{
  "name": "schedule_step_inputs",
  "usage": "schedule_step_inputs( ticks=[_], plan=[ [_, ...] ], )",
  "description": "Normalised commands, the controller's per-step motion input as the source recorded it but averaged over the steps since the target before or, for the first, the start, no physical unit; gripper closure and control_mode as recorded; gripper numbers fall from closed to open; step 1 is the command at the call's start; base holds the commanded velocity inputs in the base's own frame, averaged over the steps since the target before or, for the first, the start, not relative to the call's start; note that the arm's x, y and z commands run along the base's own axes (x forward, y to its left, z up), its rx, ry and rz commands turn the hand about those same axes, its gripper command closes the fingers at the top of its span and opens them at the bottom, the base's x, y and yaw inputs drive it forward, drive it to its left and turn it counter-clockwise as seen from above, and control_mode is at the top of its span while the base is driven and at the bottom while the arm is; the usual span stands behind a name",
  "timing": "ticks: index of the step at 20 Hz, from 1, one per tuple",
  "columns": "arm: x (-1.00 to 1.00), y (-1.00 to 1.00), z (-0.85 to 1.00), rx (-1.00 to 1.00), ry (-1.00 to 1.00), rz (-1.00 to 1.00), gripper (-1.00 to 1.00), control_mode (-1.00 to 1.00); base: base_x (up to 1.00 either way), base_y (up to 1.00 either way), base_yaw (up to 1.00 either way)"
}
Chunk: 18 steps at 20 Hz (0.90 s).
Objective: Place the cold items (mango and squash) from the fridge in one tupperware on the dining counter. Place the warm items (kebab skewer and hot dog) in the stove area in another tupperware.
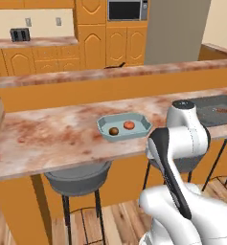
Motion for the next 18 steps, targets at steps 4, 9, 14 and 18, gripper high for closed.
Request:
schedule_step_inputs(
  ticks=[4,9,14,18],
  plan=[
    [0.0,0.0,0.0,0.0,0.0,0.0,-1.0,1.0,-0.01,1.0,0.0],
    [0.0,0.0,0.0,0.0,0.0,0.0,-1.0,1.0,-0.08,1.0,0.03],
    [0.0,0.0,0.0,0.0,0.0,0.0,-1.0,1.0,0.0,1.0,0.0],
    [0.0,0.0,0.0,0.0,0.0,0.0,-1.0,1.0,0.0,1.0,0.0]
  ],
)
